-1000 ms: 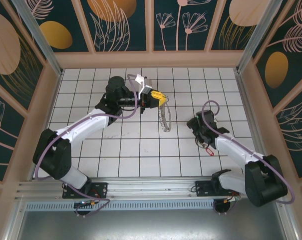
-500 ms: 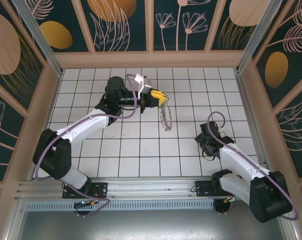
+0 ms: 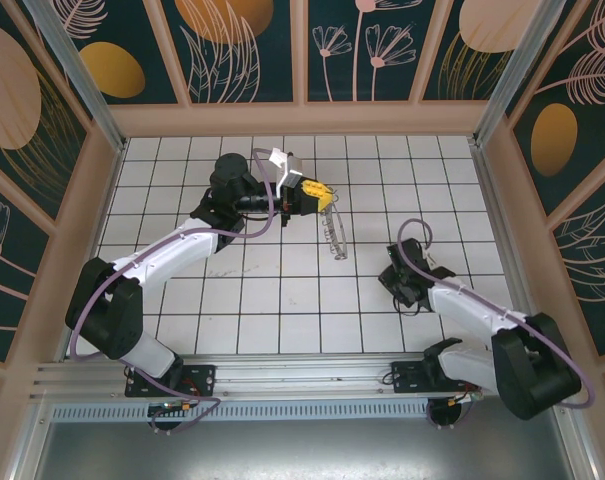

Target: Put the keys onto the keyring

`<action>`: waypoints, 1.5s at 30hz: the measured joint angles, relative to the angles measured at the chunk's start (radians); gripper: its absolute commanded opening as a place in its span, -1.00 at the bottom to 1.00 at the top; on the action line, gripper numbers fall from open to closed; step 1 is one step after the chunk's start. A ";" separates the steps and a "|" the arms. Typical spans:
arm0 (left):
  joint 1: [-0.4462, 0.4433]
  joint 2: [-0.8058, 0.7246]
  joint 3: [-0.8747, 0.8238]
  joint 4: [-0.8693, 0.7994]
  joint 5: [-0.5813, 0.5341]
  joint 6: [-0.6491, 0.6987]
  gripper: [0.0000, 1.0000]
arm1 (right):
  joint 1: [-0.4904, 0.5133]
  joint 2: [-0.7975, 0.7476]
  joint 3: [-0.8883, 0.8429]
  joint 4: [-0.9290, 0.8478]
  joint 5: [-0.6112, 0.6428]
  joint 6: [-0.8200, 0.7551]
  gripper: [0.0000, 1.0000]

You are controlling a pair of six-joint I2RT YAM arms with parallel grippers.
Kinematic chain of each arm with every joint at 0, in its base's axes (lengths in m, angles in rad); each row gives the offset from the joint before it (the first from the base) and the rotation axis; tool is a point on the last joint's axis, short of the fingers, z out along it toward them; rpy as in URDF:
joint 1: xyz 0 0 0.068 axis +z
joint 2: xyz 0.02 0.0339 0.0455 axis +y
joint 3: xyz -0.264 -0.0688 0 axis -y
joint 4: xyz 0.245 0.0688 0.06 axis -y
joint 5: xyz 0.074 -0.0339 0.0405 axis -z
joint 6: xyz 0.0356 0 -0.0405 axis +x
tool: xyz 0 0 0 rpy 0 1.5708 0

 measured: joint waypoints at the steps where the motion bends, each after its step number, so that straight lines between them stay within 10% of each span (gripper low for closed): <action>1: 0.000 0.000 0.000 0.000 0.000 0.000 -1.00 | 0.013 0.024 0.014 0.025 -0.010 -0.001 -0.29; 14: 0.000 0.000 -0.006 0.014 0.000 -0.015 -1.00 | 0.069 0.072 0.189 0.000 0.068 -0.068 0.09; 45: 0.000 0.000 -0.023 0.052 0.014 -0.027 -1.00 | 0.111 0.213 0.160 -0.081 0.075 -0.023 -0.13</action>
